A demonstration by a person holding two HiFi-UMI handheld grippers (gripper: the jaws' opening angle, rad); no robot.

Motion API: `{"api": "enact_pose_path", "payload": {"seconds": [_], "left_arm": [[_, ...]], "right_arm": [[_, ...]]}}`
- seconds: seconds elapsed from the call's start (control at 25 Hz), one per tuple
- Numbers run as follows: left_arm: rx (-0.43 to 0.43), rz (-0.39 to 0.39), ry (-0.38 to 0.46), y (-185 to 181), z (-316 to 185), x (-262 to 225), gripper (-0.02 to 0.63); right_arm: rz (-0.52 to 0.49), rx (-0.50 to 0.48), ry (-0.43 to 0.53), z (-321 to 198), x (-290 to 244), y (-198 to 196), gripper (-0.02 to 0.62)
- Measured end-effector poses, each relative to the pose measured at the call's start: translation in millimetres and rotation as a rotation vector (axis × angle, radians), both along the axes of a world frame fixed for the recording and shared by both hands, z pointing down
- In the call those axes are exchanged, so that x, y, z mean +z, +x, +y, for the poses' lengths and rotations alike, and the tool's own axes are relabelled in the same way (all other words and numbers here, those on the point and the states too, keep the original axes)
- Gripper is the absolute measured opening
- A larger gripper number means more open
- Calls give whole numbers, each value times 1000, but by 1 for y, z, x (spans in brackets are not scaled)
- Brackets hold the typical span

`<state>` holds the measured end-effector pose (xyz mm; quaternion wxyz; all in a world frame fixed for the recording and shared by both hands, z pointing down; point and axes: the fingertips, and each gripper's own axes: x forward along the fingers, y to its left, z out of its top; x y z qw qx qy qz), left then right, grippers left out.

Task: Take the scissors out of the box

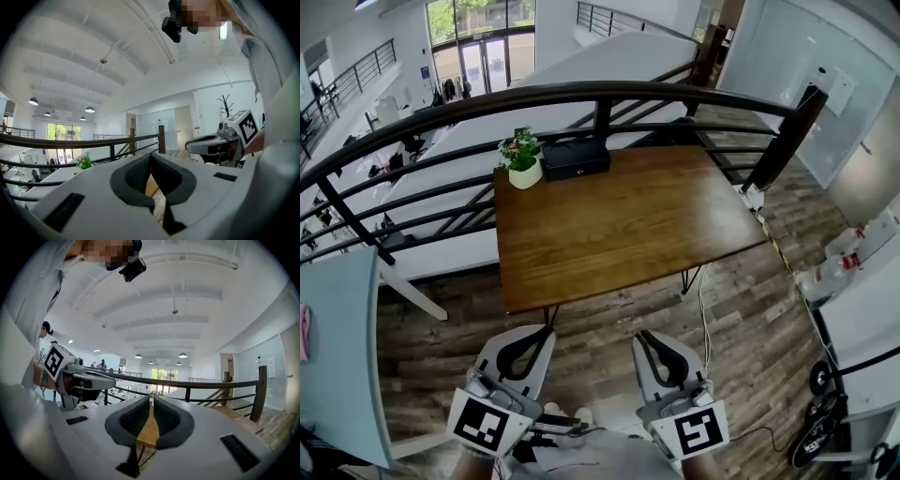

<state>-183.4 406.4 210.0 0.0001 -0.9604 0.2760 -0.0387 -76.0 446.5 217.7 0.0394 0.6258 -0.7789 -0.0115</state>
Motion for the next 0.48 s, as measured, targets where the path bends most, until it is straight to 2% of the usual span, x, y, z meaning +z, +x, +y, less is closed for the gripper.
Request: {"api": "enact_pose_path", "payload": {"seconds": [0.48], "left_arm": [[40, -20, 57, 32, 18, -3, 17]], "right_arm": [[-14, 29, 6, 19, 9, 30, 57]]}}
